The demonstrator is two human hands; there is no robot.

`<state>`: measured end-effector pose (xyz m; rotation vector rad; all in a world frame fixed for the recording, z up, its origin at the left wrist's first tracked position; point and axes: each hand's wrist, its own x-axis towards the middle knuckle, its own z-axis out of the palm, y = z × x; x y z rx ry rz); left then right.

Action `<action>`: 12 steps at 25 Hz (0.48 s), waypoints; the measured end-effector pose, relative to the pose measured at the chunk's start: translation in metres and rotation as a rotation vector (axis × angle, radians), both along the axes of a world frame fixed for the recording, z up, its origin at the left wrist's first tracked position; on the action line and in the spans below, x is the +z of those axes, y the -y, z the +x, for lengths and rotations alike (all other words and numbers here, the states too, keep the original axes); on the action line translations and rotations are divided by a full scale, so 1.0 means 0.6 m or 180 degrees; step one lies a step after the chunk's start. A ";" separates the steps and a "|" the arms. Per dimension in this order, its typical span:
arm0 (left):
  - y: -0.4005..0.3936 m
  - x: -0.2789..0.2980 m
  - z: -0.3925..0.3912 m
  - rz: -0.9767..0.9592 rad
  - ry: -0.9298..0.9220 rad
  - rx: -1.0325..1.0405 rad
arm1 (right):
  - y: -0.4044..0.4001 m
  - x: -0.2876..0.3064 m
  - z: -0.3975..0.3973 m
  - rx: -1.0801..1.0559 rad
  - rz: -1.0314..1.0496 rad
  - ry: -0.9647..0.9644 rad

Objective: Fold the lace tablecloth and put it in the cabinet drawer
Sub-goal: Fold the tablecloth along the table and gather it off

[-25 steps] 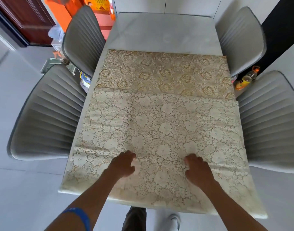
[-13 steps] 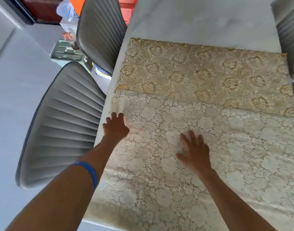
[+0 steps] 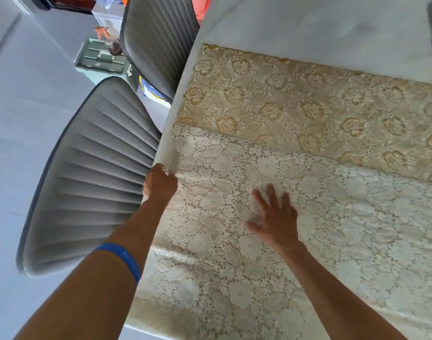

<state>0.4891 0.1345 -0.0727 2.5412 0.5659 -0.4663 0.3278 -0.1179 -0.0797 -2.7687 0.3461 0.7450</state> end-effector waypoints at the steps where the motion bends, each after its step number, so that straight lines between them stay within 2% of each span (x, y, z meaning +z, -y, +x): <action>1: -0.004 0.000 -0.002 0.0064 0.0038 -0.0039 | -0.002 0.003 0.000 0.0029 -0.0028 0.0004; 6: 0.000 0.023 -0.011 0.0314 -0.0004 -0.0183 | 0.012 0.024 -0.005 0.0124 0.0118 0.0073; 9: 0.047 0.047 -0.008 0.0908 0.0308 -0.0989 | 0.065 0.041 -0.013 -0.0111 0.0327 0.0277; 12: 0.141 0.063 -0.009 0.0787 0.0527 -0.2040 | 0.159 0.054 -0.023 -0.0414 0.0094 0.0256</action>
